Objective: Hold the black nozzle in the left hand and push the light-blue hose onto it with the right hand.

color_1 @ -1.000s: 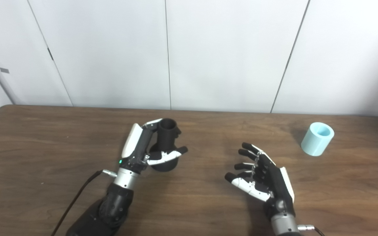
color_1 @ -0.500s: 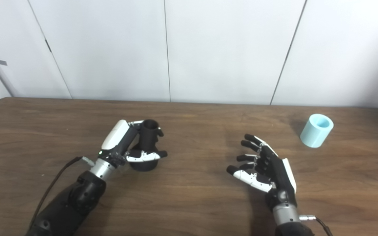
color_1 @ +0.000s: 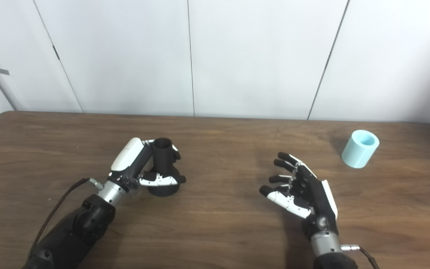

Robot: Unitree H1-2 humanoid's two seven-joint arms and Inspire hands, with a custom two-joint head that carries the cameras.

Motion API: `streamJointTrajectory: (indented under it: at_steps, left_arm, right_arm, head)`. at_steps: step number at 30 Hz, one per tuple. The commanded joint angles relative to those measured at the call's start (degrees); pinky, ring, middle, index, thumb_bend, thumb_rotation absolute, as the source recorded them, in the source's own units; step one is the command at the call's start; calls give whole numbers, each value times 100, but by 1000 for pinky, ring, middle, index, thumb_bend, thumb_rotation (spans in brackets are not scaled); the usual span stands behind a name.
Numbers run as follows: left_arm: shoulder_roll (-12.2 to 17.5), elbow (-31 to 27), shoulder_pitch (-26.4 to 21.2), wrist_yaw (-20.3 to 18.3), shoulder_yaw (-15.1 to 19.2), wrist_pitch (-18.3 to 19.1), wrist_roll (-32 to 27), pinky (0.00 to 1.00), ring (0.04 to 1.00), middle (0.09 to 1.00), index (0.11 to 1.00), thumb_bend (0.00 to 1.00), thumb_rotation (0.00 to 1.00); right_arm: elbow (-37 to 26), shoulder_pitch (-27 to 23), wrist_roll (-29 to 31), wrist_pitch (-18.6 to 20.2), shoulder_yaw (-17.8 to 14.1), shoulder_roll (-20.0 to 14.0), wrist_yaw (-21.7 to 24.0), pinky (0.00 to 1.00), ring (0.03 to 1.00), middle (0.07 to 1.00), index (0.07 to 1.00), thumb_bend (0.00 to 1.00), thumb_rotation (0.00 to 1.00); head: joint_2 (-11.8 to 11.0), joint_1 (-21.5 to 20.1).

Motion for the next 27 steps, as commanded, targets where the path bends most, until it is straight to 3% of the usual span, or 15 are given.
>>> streamJointTrajectory:
  at_steps: [1,9,13,16,19,20,22,23,24,27]
  left_arm:
    - [125,290,480,-569,-220,443,368,383,384,491,510,501,0]
    - [180,112,482,-756,-262,519,381,379,388,496,507,501,0]
    - [368,-166,443,-1223,-427,1024,669,401,399,498,501,502,0]
    - [548,-431,377,-1808,-577,1512,803,432,409,498,518,501,0]
    - [660,-545,331,-2055,-666,1681,861,448,412,511,520,501,0]
    - [683,-562,321,-2106,-687,1723,873,460,478,501,509,512,0]
    - [718,-661,313,-2320,-714,1949,860,488,550,597,497,518,37]
    - [733,-719,309,-2432,-731,2068,859,492,562,611,567,709,19]
    - [744,-777,304,-2548,-750,2190,868,495,571,621,612,825,7]
    - [780,-909,299,-2748,-796,2396,873,450,546,606,646,898,0]
  right_arm:
    - [-108,-174,30,-300,-21,-40,39,427,585,767,773,744,193]
    - [-155,-166,50,-265,-23,-45,50,438,590,765,772,758,215]
    - [-211,-154,10,-199,-27,-47,23,445,593,765,769,721,156]
    - [-208,-164,66,-173,-47,-45,33,427,590,763,766,741,192]
    - [-215,-167,94,-137,-55,-42,40,419,586,762,764,740,183]
    - [-208,-167,103,-138,-56,-44,47,419,587,764,766,723,161]
    - [-219,-165,112,-107,-56,-37,45,419,586,764,766,691,115]
    - [-223,-164,114,-98,-56,-35,45,420,585,765,766,678,92]
    - [-227,-163,113,-93,-55,-35,44,422,584,766,766,669,75]
    - [-232,-163,76,-129,-33,-64,62,416,582,765,769,672,94]
  head:
    - [2,9]
    - [55,-6]
    - [85,35]
    - [105,66]
    - [113,87]
    - [113,87]
    - [116,93]
    - [116,93]
    - [116,93]
    - [149,101]
